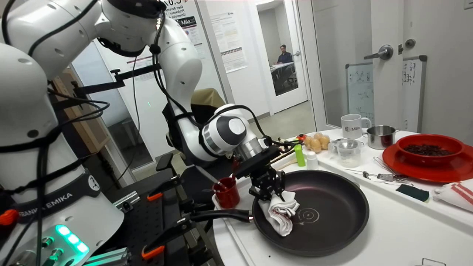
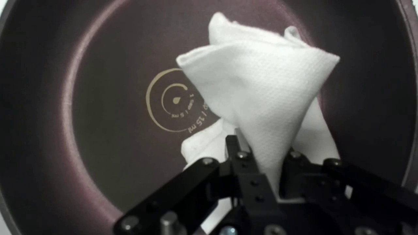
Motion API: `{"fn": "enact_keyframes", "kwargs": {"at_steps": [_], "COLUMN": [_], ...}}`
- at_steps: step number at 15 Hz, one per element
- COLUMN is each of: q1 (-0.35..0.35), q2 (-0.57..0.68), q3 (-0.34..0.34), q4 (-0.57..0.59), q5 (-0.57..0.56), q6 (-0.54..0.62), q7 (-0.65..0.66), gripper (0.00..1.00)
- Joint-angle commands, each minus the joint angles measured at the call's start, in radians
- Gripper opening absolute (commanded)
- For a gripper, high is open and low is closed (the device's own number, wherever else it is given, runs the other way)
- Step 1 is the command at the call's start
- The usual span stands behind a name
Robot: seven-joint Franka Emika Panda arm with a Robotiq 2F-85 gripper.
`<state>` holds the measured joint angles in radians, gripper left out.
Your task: Use the tea towel on the tray to wipe the pan
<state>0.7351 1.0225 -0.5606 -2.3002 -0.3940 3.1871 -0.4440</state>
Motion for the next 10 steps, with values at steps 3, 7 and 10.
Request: {"fn": "enact_keyframes", "kwargs": {"at_steps": [3,7,10], "q1": [-0.045,-0.044,-0.035], "q2": [-0.010,0.016,0.032], "q3": [-0.040,-0.109,-0.147], "q4": [0.019,0.036,0.045], "q5": [-0.019,-0.011,-0.002], "q6": [-0.062,-0.058,-0.055], "q7": [0.041,0.080,0.110], "gripper": [0.07,0.07,0.07]}}
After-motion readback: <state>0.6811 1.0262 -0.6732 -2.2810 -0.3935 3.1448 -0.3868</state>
